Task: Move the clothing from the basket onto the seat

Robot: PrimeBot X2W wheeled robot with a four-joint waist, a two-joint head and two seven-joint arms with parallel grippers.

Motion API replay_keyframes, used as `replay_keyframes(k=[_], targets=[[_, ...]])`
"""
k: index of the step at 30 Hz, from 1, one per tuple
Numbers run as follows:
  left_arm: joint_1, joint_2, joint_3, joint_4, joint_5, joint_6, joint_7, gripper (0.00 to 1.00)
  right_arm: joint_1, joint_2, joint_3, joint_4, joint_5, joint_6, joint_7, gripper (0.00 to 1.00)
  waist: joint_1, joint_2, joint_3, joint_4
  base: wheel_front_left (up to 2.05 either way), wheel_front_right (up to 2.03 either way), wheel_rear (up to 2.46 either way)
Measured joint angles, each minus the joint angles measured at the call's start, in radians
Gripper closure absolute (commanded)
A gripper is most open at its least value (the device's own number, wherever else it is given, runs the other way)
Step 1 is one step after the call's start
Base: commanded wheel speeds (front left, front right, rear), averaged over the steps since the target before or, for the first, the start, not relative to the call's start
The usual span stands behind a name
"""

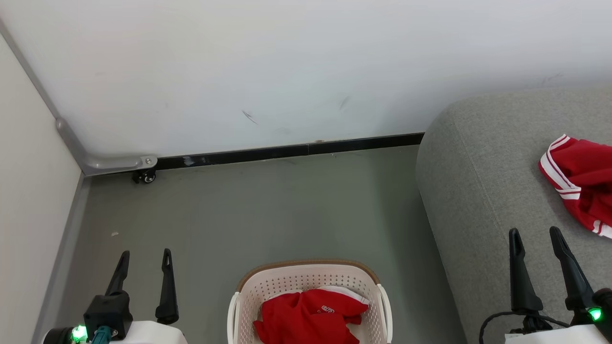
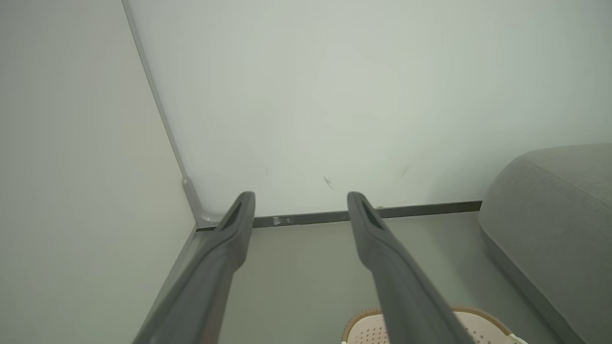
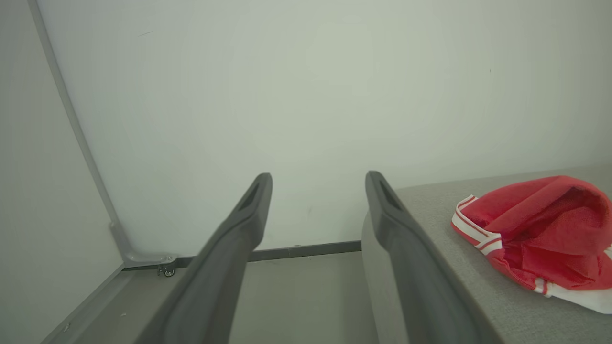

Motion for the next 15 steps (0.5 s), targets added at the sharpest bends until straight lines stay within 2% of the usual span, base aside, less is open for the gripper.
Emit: replay_keyframes(k=[15], targets=[[0.0, 0.0, 0.0, -0.029, 0.002, 0.0, 0.0, 0.0, 0.007, 0.0, -0.007, -0.005, 0.028, 0.0, 0.037, 0.0, 0.0, 0.0, 0.03, 0.004, 0.0, 0.0, 0.0]])
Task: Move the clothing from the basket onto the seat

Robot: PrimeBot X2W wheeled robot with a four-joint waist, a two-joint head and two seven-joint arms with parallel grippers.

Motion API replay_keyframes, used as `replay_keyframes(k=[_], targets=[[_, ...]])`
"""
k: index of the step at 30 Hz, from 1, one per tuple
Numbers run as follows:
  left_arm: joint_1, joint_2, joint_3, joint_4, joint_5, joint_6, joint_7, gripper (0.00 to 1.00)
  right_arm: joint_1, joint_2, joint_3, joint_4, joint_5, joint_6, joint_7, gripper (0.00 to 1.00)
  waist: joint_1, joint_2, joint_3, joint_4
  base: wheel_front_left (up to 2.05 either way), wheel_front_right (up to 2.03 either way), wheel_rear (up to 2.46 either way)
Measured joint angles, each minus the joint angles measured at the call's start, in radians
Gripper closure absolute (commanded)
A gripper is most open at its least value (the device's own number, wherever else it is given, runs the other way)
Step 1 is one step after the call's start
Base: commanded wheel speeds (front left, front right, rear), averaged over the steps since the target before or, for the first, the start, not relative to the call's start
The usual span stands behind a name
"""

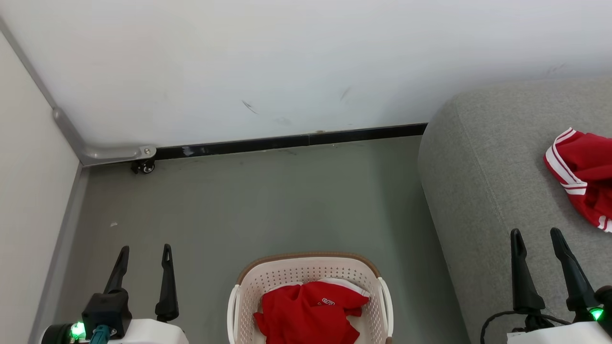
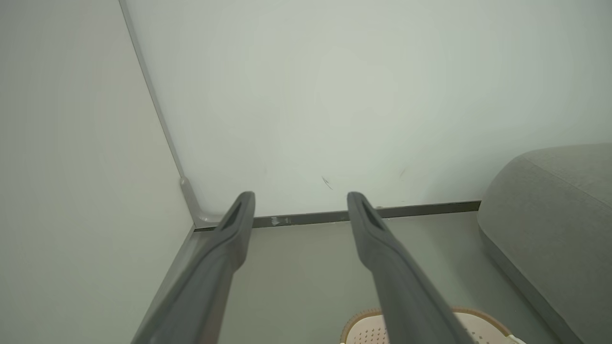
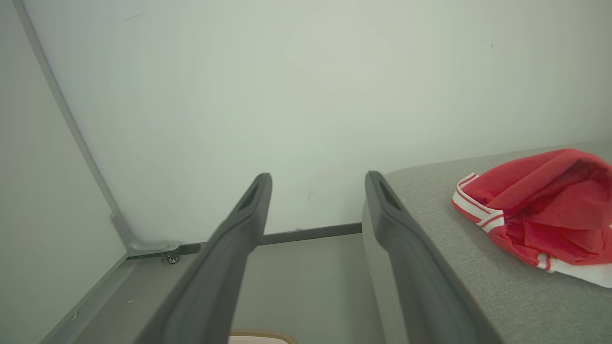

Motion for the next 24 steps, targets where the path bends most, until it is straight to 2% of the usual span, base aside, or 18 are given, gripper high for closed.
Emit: replay_keyframes(k=[24], targets=[[-0.006, -0.009, -0.007, -0.019, 0.01, -0.008, -0.001, 0.0, -0.015, 0.0, -0.004, 0.01, 0.0, 0.0, 0.065, 0.0, 0.0, 0.0, 0.025, 0.01, 0.0, 0.0, 0.0]])
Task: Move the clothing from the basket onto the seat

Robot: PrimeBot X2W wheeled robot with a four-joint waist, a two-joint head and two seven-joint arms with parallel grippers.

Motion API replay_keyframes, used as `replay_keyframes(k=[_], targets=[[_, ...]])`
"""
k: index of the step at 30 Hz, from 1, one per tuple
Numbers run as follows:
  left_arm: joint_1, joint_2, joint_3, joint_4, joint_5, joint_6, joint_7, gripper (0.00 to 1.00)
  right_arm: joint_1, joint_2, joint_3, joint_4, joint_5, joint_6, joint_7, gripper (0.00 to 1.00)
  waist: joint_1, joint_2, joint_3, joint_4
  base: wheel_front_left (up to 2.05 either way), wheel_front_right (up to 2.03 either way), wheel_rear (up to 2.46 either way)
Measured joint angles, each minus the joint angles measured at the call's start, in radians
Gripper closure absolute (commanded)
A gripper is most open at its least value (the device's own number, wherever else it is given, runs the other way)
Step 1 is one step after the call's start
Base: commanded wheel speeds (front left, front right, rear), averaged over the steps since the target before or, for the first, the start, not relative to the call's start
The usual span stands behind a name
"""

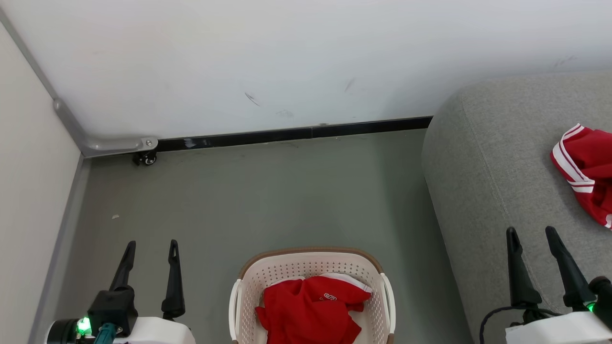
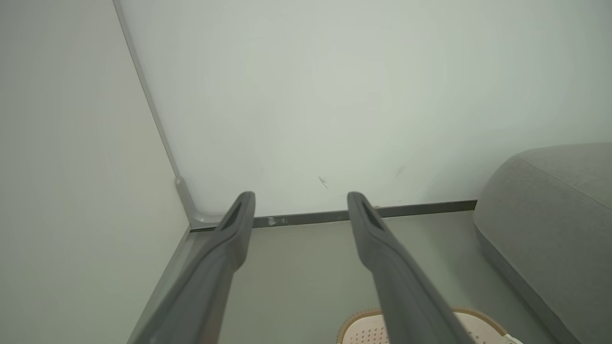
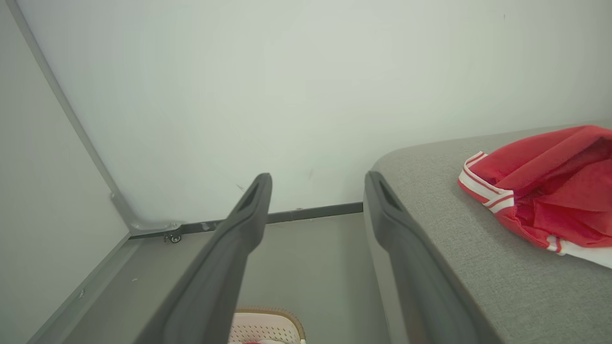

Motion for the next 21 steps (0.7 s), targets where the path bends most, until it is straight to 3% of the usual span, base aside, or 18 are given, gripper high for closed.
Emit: replay_keyframes(k=[21], targets=[[-0.001, -0.005, -0.011, 0.0, 0.016, -0.006, 0.0, 0.0, -0.011, 0.0, -0.012, 0.006, 0.003, 0.0, 0.01, 0.0, 0.0, 0.0, 0.012, 0.007, 0.0, 0.0, 0.0]])
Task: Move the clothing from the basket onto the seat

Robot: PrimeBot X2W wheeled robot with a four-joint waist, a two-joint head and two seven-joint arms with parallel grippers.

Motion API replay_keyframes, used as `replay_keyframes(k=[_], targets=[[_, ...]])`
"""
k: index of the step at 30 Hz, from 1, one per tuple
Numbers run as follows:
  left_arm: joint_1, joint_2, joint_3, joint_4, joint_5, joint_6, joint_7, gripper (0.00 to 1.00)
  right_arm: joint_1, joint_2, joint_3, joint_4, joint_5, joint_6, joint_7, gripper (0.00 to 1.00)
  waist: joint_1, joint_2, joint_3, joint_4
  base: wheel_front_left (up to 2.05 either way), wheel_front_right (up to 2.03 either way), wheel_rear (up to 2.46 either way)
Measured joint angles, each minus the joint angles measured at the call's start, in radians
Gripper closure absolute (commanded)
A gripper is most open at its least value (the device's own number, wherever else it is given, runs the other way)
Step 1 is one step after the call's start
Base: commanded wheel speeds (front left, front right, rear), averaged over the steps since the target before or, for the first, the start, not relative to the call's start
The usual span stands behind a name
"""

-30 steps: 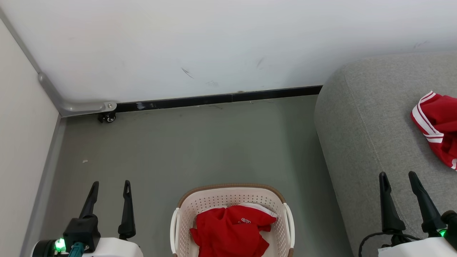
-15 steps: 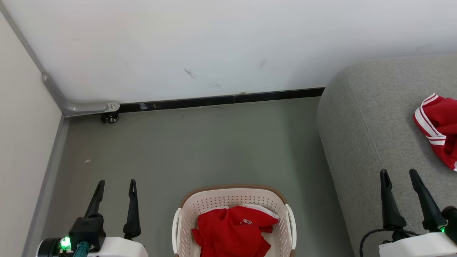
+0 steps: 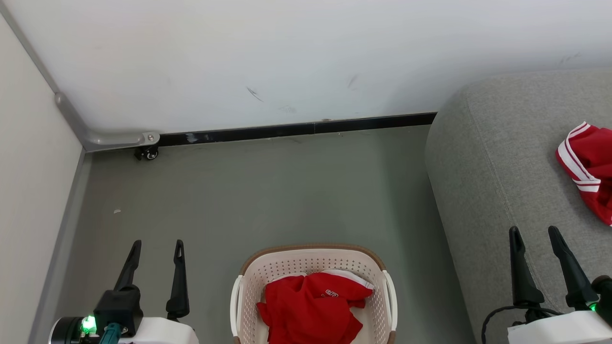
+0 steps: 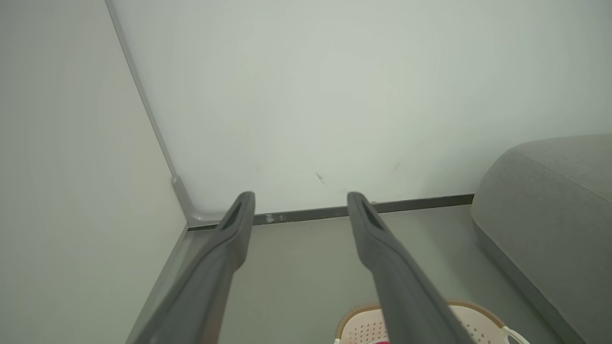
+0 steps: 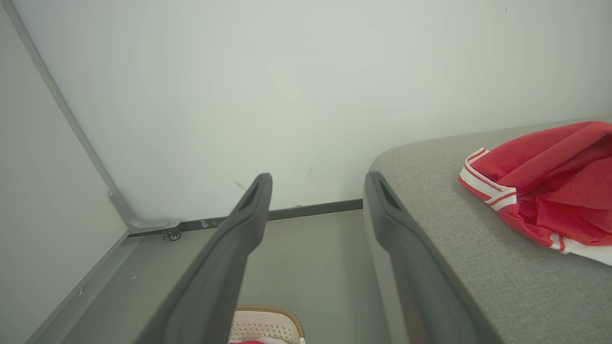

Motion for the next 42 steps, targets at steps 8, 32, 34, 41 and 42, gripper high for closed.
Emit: replay_keyframes(k=[8, 32, 34, 41, 42], targets=[[-0.008, 0.001, -0.027, 0.009, 0.009, -0.014, 0.0, 0.0, 0.0, 0.0, 0.002, -0.002, 0.003, 0.0, 0.005, 0.0, 0.0, 0.0, 0.018, 0.004, 0.0, 0.0, 0.0], [-0.173, -0.016, -0.162, 0.171, 0.078, -0.101, 0.02, 0.0, -0.004, 0.001, 0.0, -0.049, 0.02, 0.0, 0.003, 0.0, 0.0, -0.0001, 0.158, -0.044, 0.0, 0.0, 0.0], [-0.189, -0.018, -0.171, 0.185, 0.09, -0.11, 0.02, 0.0, -0.021, 0.001, -0.004, -0.054, 0.022, 0.0, 0.001, 0.0, 0.0, 0.0, 0.176, -0.051, 0.0, 0.0, 0.0], [-0.249, -0.013, -0.199, 0.25, 0.126, -0.119, 0.031, 0.0, -0.039, 0.001, -0.013, -0.058, 0.05, 0.0, -0.016, 0.0, 0.0, 0.0, 0.24, -0.079, 0.0, 0.0, 0.0], [-0.257, -0.012, -0.202, 0.258, 0.129, -0.123, 0.034, 0.0, -0.04, 0.001, -0.015, -0.058, 0.051, 0.0, -0.017, 0.0, 0.0, 0.0, 0.25, -0.083, 0.0, 0.0, 0.0]])
